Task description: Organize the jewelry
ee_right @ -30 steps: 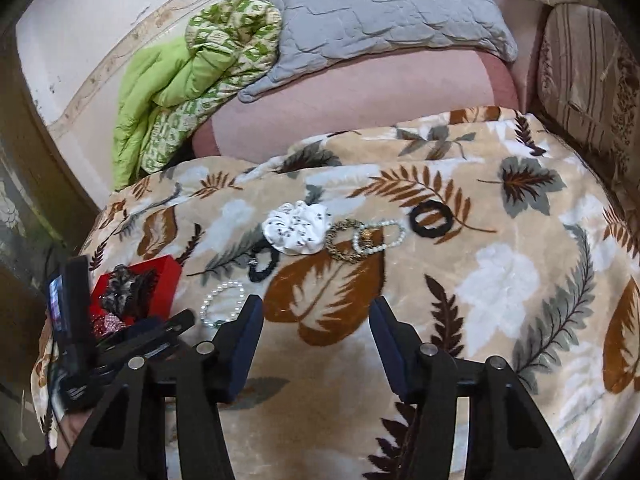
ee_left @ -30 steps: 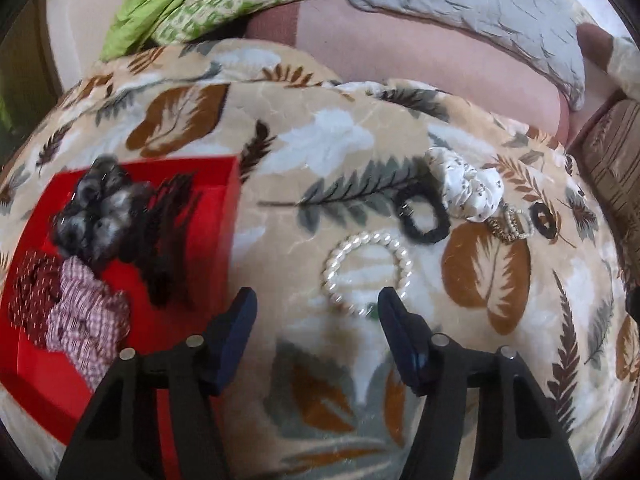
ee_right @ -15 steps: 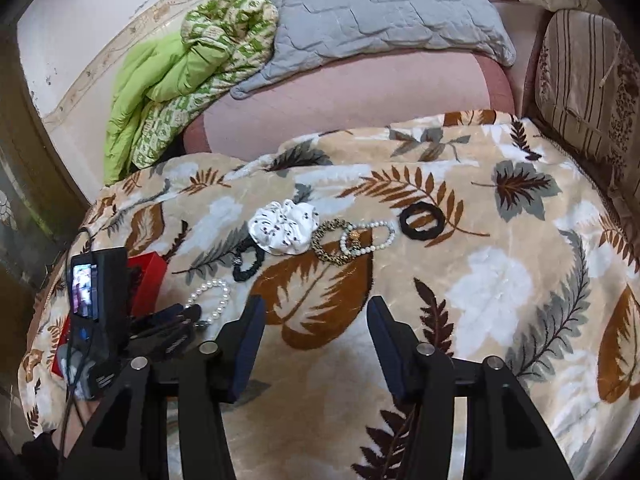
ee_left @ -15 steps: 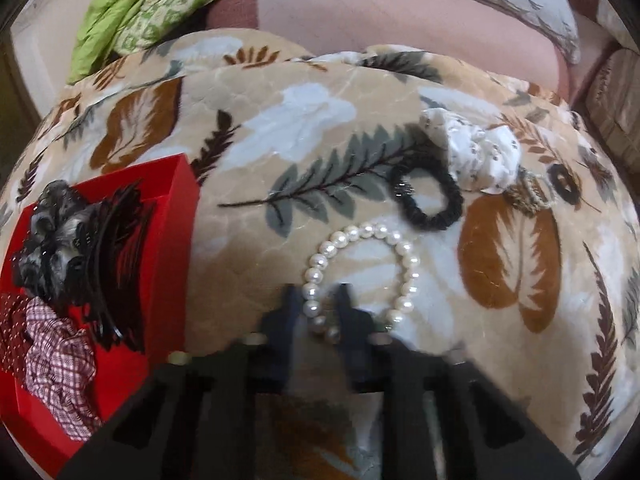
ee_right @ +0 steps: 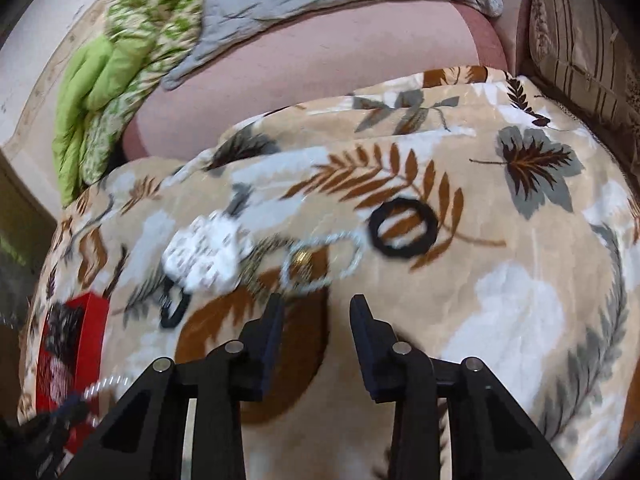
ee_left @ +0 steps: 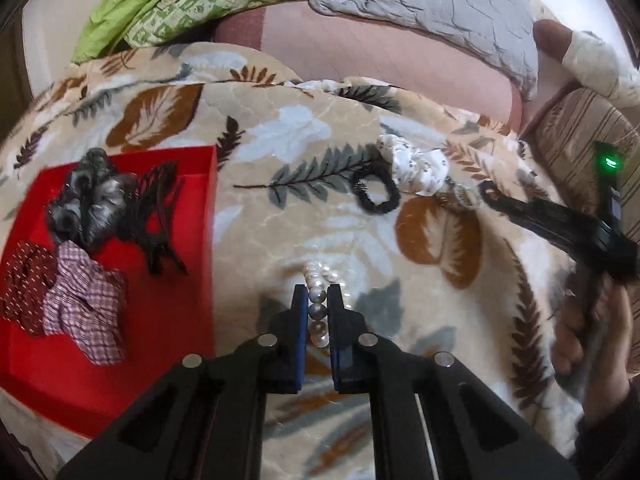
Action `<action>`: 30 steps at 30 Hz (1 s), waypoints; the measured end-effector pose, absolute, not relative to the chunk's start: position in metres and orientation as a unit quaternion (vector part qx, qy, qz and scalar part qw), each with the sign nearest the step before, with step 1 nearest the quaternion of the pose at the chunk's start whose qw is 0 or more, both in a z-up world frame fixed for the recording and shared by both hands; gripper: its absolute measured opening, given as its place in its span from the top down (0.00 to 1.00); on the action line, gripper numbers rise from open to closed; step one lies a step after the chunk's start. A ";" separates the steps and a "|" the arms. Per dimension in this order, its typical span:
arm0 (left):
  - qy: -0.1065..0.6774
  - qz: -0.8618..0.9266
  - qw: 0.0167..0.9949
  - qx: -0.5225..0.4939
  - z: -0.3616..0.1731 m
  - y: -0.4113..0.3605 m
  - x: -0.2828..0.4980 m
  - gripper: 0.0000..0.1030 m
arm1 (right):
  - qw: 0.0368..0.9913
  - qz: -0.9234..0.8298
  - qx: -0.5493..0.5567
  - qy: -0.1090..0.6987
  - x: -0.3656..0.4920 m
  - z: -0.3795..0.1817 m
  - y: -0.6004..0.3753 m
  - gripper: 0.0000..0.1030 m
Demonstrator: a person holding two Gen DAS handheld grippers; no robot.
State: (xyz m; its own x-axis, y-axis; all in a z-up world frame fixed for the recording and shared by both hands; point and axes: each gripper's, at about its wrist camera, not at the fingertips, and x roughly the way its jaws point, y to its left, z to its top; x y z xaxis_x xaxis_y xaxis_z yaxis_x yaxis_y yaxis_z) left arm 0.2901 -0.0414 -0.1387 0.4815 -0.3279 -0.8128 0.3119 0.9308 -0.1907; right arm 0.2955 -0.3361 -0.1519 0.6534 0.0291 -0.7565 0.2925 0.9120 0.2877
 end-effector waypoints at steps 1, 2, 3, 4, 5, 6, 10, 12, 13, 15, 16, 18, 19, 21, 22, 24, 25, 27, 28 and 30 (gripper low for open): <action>0.476 -0.190 0.859 -0.004 -0.139 -0.044 0.289 0.91 | 0.885 -0.074 0.197 0.414 0.304 -0.153 -0.342 0.69; 0.477 -0.190 0.858 0.000 -0.141 -0.046 0.288 0.91 | 0.884 -0.072 0.196 0.419 0.312 -0.155 -0.345 0.70; 0.480 -0.191 0.856 0.005 -0.143 -0.048 0.288 0.91 | 0.882 -0.072 0.193 0.423 0.317 -0.157 -0.347 0.72; 0.487 -0.192 0.852 0.008 -0.145 -0.050 0.287 0.91 | 0.881 -0.073 0.190 0.428 0.322 -0.159 -0.347 0.74; 0.491 -0.194 0.849 0.006 -0.147 -0.049 0.287 0.91 | 0.876 -0.073 0.193 0.435 0.330 -0.164 -0.350 0.75; 0.496 -0.196 0.846 0.004 -0.148 -0.050 0.287 0.91 | 0.873 -0.070 0.200 0.439 0.334 -0.167 -0.351 0.77; 0.506 -0.194 0.840 0.010 -0.156 -0.052 0.285 0.91 | 0.858 -0.077 0.210 0.462 0.349 -0.184 -0.353 0.90; 0.513 -0.191 0.837 0.018 -0.162 -0.055 0.284 0.91 | 0.861 -0.089 0.188 0.464 0.351 -0.187 -0.348 0.98; 0.515 -0.189 0.836 0.022 -0.165 -0.056 0.283 0.91 | 0.862 -0.096 0.181 0.464 0.350 -0.187 -0.347 0.99; 0.518 -0.188 0.834 0.024 -0.168 -0.057 0.283 0.91 | 0.861 -0.099 0.183 0.463 0.347 -0.185 -0.347 0.99; 0.519 -0.188 0.833 0.025 -0.170 -0.058 0.283 0.91 | 0.862 -0.100 0.181 0.464 0.345 -0.185 -0.348 0.99; 0.519 -0.186 0.834 0.031 -0.172 -0.059 0.281 0.91 | 0.861 -0.104 0.178 0.464 0.338 -0.185 -0.349 1.00; 0.520 -0.185 0.834 0.034 -0.173 -0.059 0.281 0.91 | 0.862 -0.107 0.181 0.462 0.334 -0.185 -0.352 1.00; 0.524 -0.183 0.831 0.037 -0.177 -0.060 0.280 0.91 | 0.863 -0.107 0.192 0.455 0.325 -0.183 -0.358 1.00; 0.527 -0.183 0.829 0.036 -0.179 -0.059 0.279 0.91 | 0.864 -0.103 0.200 0.451 0.322 -0.182 -0.360 1.00; 0.527 -0.181 0.830 0.039 -0.180 -0.060 0.278 0.91 | 0.866 -0.066 0.233 0.438 0.316 -0.179 -0.366 0.99; 0.525 -0.181 0.830 0.043 -0.180 -0.061 0.277 0.91 | 0.869 -0.063 0.237 0.430 0.314 -0.175 -0.366 0.99; 0.524 -0.183 0.831 0.044 -0.179 -0.061 0.276 0.91 | 0.874 -0.063 0.239 0.419 0.314 -0.167 -0.366 0.95; 0.524 -0.183 0.831 0.044 -0.179 -0.060 0.276 0.91 | 0.873 -0.063 0.240 0.419 0.317 -0.164 -0.367 0.78; 0.527 -0.182 0.829 0.042 -0.181 -0.060 0.277 0.91 | 0.875 -0.066 0.237 0.418 0.323 -0.162 -0.367 0.56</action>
